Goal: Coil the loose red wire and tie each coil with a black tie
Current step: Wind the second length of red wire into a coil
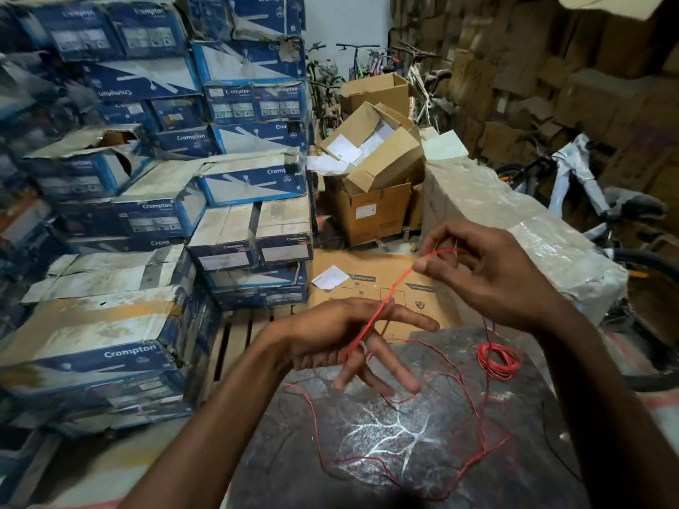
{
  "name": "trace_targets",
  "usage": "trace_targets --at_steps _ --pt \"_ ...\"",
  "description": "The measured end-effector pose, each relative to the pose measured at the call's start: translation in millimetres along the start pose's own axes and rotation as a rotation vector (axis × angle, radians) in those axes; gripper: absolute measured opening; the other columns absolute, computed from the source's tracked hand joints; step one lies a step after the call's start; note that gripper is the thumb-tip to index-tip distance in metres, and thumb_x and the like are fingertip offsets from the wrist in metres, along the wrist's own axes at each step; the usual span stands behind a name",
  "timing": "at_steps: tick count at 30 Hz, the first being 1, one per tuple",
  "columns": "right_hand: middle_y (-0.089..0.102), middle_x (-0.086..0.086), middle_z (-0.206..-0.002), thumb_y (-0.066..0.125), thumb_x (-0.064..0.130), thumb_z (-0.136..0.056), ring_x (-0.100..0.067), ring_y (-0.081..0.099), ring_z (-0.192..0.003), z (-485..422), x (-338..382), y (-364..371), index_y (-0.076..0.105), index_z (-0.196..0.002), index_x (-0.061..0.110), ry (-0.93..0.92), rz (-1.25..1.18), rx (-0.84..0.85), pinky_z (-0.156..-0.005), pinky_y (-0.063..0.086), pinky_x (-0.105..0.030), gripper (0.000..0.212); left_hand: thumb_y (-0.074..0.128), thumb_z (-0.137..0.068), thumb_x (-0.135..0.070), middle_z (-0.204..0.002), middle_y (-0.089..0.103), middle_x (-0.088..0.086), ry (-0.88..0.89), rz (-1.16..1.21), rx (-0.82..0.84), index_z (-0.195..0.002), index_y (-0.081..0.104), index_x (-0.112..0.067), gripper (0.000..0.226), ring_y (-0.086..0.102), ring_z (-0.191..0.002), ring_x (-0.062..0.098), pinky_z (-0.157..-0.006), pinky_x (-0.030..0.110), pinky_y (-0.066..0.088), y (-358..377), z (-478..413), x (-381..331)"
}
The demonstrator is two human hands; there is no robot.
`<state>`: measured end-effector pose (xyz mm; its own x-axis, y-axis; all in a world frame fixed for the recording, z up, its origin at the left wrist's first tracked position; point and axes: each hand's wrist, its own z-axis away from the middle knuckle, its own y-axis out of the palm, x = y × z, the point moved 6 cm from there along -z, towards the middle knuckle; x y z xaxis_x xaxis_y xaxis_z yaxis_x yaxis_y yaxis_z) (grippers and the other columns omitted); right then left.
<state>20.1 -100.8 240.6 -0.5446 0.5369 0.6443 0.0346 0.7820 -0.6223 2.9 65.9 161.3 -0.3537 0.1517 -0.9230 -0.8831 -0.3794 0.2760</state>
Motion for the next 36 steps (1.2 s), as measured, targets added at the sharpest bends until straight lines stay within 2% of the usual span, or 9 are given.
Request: trace_targets --at_steps 3,6,9,12,21,25,28,32,36 --pt "0.067 -0.002 -0.086 0.068 0.035 -0.096 -0.024 0.065 -0.08 -12.1 -19.8 1.2 0.067 -0.096 0.019 0.022 -0.03 -0.083 -0.073 0.055 -0.051 0.016 0.035 -0.106 -0.042 -0.093 0.075 0.027 0.147 0.295 0.149 -0.149 0.039 -0.001 0.06 0.057 -0.034 0.012 -0.085 0.052 0.059 7.1 8.2 -10.5" --pt "0.067 -0.003 -0.085 0.058 0.047 -0.101 -0.038 0.062 -0.075 -9.1 -43.9 19.5 0.067 -0.096 0.026 0.082 -0.034 -0.123 -0.064 0.052 -0.056 0.023 0.028 -0.108 -0.039 -0.095 0.075 0.027 0.346 0.53 0.251 -0.155 0.028 -0.004 0.058 0.064 -0.039 0.02 -0.08 0.054 0.059 9.0 16.8 -23.6" --pt "0.067 0.013 -0.084 0.048 0.047 -0.104 -0.015 0.063 -0.077 8.6 -64.0 59.6 0.066 -0.092 0.028 0.186 -0.136 -0.07 -0.064 0.049 -0.039 0.028 0.024 -0.108 -0.043 -0.113 0.07 0.032 0.466 0.687 0.341 -0.161 0.015 -0.015 0.061 0.075 -0.085 0.042 -0.08 0.06 0.059 9.9 24.0 -31.3" --pt "0.058 0.02 -0.072 0.046 0.031 -0.109 0.003 0.051 -0.068 34.9 -71.8 104.7 0.063 -0.087 0.018 0.274 -0.312 -0.028 -0.064 0.041 -0.016 0.031 0.019 -0.106 -0.047 -0.136 0.059 0.03 0.567 0.7 0.328 -0.162 0.008 -0.026 0.061 0.06 -0.12 0.051 -0.081 0.06 0.058 5.8 27.9 -43.9" --pt "0.041 0.007 -0.06 0.035 0.051 -0.105 -0.005 0.037 -0.05 116.8 -62.1 164.7 0.058 -0.091 0.017 0.501 -0.45 0.337 -0.051 0.034 -0.02 0.044 0.034 -0.103 -0.049 -0.16 0.038 0.011 0.708 0.427 -0.574 -0.155 0.029 -0.044 0.052 0.055 -0.131 0.042 -0.094 0.06 0.054 -57.5 30.2 -49.0" --pt "0.053 0.003 -0.071 0.037 0.054 -0.107 -0.007 0.05 -0.066 115.9 -44.9 129.0 0.059 -0.092 0.027 0.303 -0.127 0.451 -0.066 0.043 -0.032 0.038 0.024 -0.108 -0.049 -0.157 0.039 -0.006 0.434 -0.708 -1.01 -0.152 0.011 -0.059 0.047 0.042 -0.143 0.019 -0.11 0.038 0.039 -58.1 36.6 -49.4" --pt "0.06 -0.001 -0.078 0.039 0.057 -0.105 -0.018 0.059 -0.072 92.9 -27.8 77.2 0.059 -0.09 0.029 0.218 -0.063 0.291 -0.069 0.05 -0.042 0.038 0.02 -0.106 -0.052 -0.14 0.063 0.003 0.161 -1.026 -0.827 -0.15 0.0 -0.061 0.05 0.062 -0.122 0.012 -0.105 0.029 0.042 -52.3 24.0 -26.1" --pt "0.059 -0.008 -0.074 0.048 0.066 -0.096 -0.022 0.055 -0.065 56.7 -20.1 14.0 0.069 -0.09 0.031 0.114 -0.023 -0.011 -0.061 0.046 -0.047 0.041 0.021 -0.105 -0.058 -0.098 0.079 -0.008 -0.022 -0.977 -0.638 -0.155 0.01 -0.055 0.051 0.074 -0.063 0.012 -0.096 0.033 0.05 -34.0 20.2 -2.3" --pt "0.052 -0.012 -0.076 0.071 0.049 -0.091 -0.017 0.046 -0.066 31.6 -22.5 -11.0 0.076 -0.09 0.027 0.064 -0.036 -0.181 -0.06 0.038 -0.036 0.023 0.023 -0.109 -0.045 -0.084 0.076 0.016 0.01 -0.647 -0.427 -0.159 0.023 -0.035 0.051 0.058 -0.036 0.009 -0.073 0.043 0.059 -5.4 15.8 -6.3"
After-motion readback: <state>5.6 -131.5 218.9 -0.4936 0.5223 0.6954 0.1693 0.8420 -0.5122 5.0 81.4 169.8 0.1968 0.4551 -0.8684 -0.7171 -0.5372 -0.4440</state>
